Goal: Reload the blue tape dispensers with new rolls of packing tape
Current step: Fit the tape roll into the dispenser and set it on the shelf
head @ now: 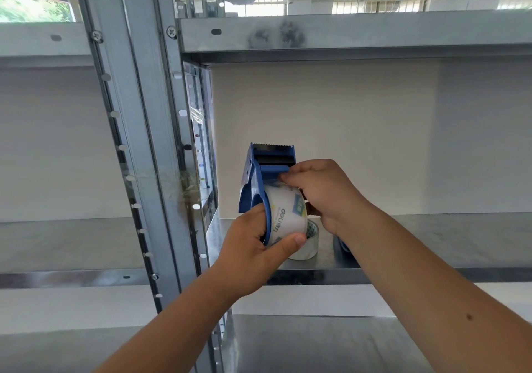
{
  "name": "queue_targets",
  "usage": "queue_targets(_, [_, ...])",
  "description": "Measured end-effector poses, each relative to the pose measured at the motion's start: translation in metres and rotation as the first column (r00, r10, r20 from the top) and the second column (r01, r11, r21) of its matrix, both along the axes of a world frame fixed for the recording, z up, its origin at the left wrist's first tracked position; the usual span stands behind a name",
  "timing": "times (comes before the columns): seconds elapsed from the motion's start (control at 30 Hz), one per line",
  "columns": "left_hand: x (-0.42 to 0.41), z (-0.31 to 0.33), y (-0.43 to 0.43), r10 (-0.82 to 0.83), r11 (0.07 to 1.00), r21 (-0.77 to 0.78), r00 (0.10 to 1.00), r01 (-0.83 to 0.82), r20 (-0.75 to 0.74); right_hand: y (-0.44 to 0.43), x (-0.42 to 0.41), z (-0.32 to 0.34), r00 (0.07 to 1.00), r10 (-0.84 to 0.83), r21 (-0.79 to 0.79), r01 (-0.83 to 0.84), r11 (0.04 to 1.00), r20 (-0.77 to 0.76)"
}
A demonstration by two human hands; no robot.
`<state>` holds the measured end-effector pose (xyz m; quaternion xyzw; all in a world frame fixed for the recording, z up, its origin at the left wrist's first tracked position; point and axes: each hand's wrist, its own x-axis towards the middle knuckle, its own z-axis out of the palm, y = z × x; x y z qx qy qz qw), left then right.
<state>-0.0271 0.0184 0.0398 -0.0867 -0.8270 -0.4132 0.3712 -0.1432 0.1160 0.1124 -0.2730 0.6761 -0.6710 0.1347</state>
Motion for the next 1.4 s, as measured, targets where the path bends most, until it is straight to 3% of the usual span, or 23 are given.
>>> queue_targets(0.1, [0.001,-0.005,-0.001,0.004,1.0,-0.018,1.0,-0.004,0.02,0.002,-0.001,0.002,1.0,0.011,0.083,-0.011,0.996,0.0])
queue_targets(0.3, [0.0,-0.007,-0.006,0.031,0.998,-0.057,0.999,-0.029,0.033,0.007,-0.004,0.001,0.981,0.171,0.079,-0.179,0.981,0.091])
queue_targets(0.6, [-0.006,-0.019,-0.014,0.048,0.995,-0.091,0.997,-0.043,0.052,0.0,-0.008,-0.01,0.993,0.059,0.013,-0.061,0.998,0.104])
queue_targets(0.8, [-0.004,-0.016,-0.008,-0.04,0.998,0.05,0.998,0.038,0.046,-0.003,-0.009,-0.016,0.998,-0.038,-0.062,0.041,0.997,0.05])
queue_targets(1.0, [-0.007,-0.019,0.0,-0.104,0.921,0.378,0.994,0.09,0.016,-0.011,-0.006,-0.026,0.988,-0.135,-0.074,0.129,0.989,-0.079])
queue_targets(1.4, [-0.005,0.016,0.012,-0.025,0.882,0.471,1.0,0.016,0.013,-0.019,-0.016,-0.013,0.971,-0.159,-0.168,0.129,0.977,-0.181])
